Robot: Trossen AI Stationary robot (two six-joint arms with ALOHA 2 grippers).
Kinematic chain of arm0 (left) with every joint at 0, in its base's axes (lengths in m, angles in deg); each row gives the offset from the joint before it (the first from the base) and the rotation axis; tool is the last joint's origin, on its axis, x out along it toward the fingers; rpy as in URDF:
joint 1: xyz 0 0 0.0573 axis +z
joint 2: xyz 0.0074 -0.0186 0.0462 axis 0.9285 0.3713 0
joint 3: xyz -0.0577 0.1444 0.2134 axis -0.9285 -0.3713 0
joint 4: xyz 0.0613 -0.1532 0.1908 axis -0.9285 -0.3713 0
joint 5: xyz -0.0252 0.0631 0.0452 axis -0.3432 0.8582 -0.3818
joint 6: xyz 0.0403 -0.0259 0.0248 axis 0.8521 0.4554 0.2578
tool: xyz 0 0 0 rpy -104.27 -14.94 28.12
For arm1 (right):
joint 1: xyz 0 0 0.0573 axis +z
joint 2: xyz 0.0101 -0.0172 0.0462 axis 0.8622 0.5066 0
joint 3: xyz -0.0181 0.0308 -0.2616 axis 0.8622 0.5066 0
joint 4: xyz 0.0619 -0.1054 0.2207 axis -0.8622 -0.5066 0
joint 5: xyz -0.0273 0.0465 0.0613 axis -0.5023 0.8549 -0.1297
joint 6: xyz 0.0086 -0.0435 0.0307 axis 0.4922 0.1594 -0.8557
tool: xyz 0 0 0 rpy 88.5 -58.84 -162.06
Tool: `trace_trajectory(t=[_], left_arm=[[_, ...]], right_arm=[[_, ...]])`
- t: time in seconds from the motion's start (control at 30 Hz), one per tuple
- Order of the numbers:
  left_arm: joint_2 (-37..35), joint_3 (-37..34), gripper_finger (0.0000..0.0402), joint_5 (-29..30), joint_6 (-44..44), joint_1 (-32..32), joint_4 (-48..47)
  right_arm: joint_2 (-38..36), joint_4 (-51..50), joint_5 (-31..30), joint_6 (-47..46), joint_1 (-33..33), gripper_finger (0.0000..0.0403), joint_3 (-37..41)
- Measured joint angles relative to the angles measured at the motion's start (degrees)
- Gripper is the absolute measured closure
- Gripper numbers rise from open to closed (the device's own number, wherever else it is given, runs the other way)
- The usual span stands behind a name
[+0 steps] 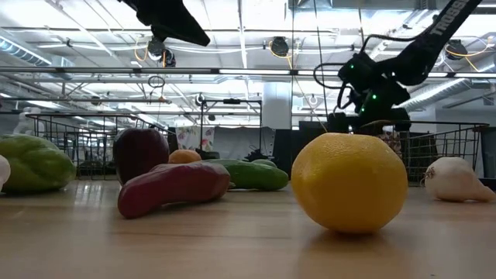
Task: Sort produce into baskets
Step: Put the right red apple into the right wire basket, then put the left red apple into the right wire basket
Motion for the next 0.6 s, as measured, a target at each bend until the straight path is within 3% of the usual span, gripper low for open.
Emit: trace_trajectory(t=[0.17,0.6], left_arm=[[0.0,0.0,0.0385,0.0,0.0,0.0,0.0],[0.0,0.0,0.0385,0.0,-0.1,0.0,0.2]], right_arm=[[1.6,0.6,-0.2,0.0,0.0,0.038,0.0],[1.6,3.3,-0.4,3.5,0.1,0.0278,0.0]])
